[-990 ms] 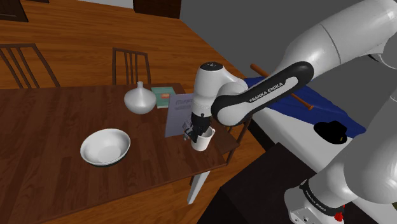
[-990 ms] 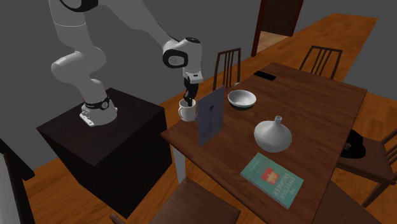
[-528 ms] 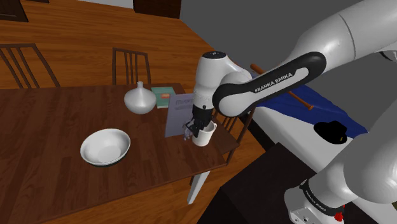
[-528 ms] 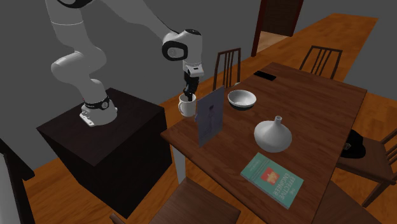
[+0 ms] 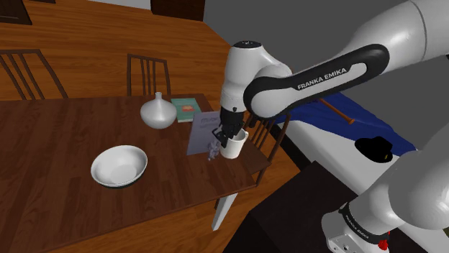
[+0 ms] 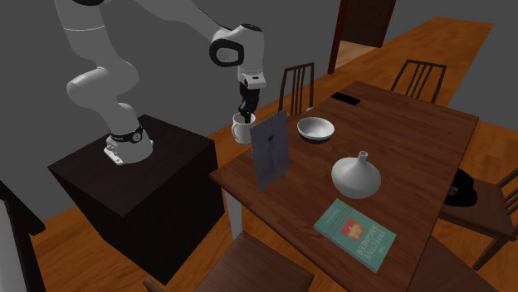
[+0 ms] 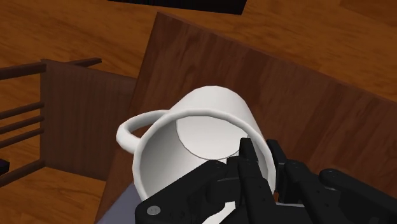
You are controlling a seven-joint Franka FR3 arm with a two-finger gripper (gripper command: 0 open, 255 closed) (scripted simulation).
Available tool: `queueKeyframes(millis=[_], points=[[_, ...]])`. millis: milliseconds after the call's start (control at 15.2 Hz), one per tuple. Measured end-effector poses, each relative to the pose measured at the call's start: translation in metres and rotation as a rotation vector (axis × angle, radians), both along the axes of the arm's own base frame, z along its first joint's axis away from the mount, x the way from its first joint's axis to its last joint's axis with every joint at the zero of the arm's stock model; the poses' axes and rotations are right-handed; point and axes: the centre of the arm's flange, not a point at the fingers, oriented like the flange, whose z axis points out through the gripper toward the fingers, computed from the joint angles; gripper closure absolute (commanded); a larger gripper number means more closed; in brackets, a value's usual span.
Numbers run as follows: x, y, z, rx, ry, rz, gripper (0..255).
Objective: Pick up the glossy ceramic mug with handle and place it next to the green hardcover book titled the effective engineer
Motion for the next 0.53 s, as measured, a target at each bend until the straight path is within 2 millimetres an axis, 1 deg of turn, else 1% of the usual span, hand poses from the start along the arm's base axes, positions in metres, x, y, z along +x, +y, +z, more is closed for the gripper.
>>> queueKeyframes(millis=[66,198,264,396,528], points=[[0.0,-0.001,0.005,0.0,0.0,0.0,255],[0.015,-0.003,0.012,0.001,-0.002,0.002,255],[0.027,-0.002,0.014,0.003,-0.004,0.003,255],[0.046,-0.007,0.014,0.005,-0.007,0.006,255],[0.076,-0.017,0.014,0.004,-0.007,0.003,255]])
